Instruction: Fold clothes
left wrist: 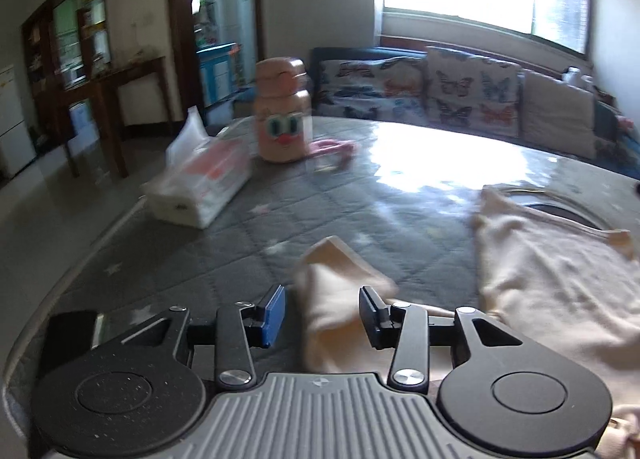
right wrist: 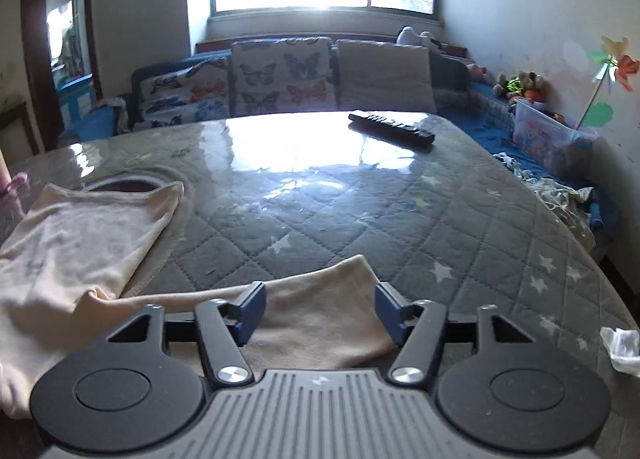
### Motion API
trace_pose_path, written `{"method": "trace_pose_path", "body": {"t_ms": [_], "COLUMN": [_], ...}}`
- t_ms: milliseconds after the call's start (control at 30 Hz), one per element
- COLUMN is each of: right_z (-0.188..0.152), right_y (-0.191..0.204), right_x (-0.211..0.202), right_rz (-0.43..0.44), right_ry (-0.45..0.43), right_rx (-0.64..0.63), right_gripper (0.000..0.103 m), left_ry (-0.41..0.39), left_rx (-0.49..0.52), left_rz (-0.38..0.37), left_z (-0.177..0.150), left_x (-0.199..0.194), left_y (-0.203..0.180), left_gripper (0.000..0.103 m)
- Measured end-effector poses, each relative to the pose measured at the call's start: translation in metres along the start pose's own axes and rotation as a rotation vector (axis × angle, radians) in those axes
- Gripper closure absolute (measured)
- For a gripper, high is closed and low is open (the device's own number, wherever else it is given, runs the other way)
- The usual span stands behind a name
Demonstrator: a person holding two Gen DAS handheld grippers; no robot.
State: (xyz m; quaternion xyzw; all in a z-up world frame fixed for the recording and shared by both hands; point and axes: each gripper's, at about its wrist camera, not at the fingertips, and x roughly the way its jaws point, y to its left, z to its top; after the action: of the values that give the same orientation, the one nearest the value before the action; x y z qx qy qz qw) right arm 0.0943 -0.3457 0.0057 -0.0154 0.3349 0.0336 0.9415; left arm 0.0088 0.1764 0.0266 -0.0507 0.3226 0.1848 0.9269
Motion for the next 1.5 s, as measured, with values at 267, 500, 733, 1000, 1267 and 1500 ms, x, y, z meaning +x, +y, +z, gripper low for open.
{"method": "trace_pose_path", "body": {"t_ms": [267, 500, 733, 1000, 1267, 1500], "right_z": [0.005, 0.004, -0.001, -0.023, -0.046, -0.042], "right_y": [0.011, 0.051, 0.115, 0.168, 0.186, 0.18], "right_x": [-0.008, -0.027, -0.051, -0.064, -0.062, -0.071], "right_rz": [0.045, 0.322, 0.583, 0.709, 0.681, 0.706], "right_ry": [0.004, 0.048, 0.075, 0.11, 0.158, 0.161], "right_rx": [-0.04, -0.152, -0.359, -0.531, -0.605, -0.603], "right_gripper": [0.04, 0.041, 0.043, 0.05, 0.08, 0.101], "left_ry": [0.012, 0.03, 0.033, 0.043, 0.054, 0.025], "left_rx": [0.125, 0.295, 0.422, 0.496, 0.51, 0.523], "left_rz": [-0.194, -0.4, -0.512, -0.546, -0.571, -0.604], "left_z": [-0.007, -0.029, -0.05, -0.067, -0.075, -0.07], "left_x": [-0.013, -0.04, -0.062, -0.061, -0.058, -0.072], "left_y": [-0.051, -0.096, -0.116, -0.124, -0.123, -0.119], "left_gripper": [0.054, 0.051, 0.048, 0.055, 0.096, 0.101]}}
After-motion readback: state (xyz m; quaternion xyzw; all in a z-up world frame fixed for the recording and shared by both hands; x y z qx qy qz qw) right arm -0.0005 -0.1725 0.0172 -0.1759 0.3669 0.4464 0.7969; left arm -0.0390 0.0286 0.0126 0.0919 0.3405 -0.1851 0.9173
